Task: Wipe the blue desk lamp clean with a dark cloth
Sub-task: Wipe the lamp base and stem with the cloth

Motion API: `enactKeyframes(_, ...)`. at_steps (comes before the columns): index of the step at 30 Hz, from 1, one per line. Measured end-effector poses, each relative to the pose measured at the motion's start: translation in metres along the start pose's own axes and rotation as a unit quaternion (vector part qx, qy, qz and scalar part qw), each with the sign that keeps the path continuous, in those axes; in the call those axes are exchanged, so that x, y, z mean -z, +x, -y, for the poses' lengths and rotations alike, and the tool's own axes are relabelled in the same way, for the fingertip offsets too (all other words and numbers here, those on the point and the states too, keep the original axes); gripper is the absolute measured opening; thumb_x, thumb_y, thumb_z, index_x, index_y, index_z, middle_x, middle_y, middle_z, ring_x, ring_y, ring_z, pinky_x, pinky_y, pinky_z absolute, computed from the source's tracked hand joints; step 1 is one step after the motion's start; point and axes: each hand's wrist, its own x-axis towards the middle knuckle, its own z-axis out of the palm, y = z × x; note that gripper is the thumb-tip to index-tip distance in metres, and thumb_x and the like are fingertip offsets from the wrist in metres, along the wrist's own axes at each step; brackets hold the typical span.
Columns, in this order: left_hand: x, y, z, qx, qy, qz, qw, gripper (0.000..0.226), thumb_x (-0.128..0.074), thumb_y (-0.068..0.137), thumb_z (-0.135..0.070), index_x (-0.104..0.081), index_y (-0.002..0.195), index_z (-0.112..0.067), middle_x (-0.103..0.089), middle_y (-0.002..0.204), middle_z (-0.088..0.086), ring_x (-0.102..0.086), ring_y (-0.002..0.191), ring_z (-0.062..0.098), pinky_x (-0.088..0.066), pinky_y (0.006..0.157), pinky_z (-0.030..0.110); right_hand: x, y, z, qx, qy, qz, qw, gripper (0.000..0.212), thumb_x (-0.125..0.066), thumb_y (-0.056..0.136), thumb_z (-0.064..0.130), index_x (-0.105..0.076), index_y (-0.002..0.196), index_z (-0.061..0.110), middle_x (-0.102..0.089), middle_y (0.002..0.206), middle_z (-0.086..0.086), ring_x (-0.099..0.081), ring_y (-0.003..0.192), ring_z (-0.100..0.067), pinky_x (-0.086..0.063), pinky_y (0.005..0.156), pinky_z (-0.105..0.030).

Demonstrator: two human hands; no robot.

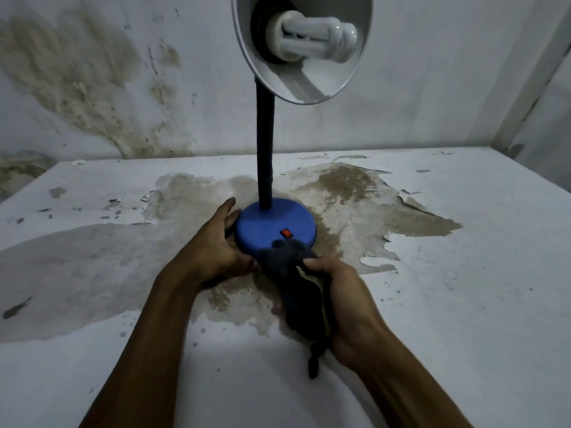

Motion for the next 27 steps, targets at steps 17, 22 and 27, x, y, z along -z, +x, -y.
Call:
enactKeyframes(17,-0.090,0.023,-0.051,0.116,0.336,-0.242,0.903,0.163,-0.061,0.035,-0.097,0.009,0.154,-0.011,-0.033,0.144,0.028,-0.036,0.129,0.042,-0.033,0.104,0.054,0.036,-0.007,0.065,0.058,0.031,-0.042,0.997,0.035,-0.071,0.078,0.019,-0.067,0.111,0.007,-0.067,0.079,-0.014,-0.064,0.066,-0.028,-0.057,0.056,-0.031)
enactKeyframes(22,-0.065,0.026,-0.052,0.087,0.334,-0.172,0.923,0.162,-0.086,0.036,-0.073,0.008,0.155,-0.016,-0.037,0.146,0.021,-0.036,0.134,0.041,-0.039,0.107,0.052,0.046,0.005,0.078,0.057,-0.014,-0.054,0.997,0.025,-0.059,0.089,0.008,-0.064,0.113,0.003,-0.069,0.080,-0.019,-0.066,0.064,-0.032,-0.056,0.057,-0.034)
enactKeyframes(27,-0.014,0.026,-0.042,0.043,0.310,-0.053,0.948,0.166,-0.096,0.030,-0.058,0.012,0.154,-0.035,-0.032,0.156,0.007,-0.039,0.137,0.033,-0.043,0.104,0.042,0.047,0.027,0.093,0.105,-0.185,-0.082,0.974,0.020,-0.067,0.086,0.005,-0.070,0.106,0.000,-0.073,0.094,-0.023,-0.068,0.074,-0.034,-0.056,0.063,-0.036)
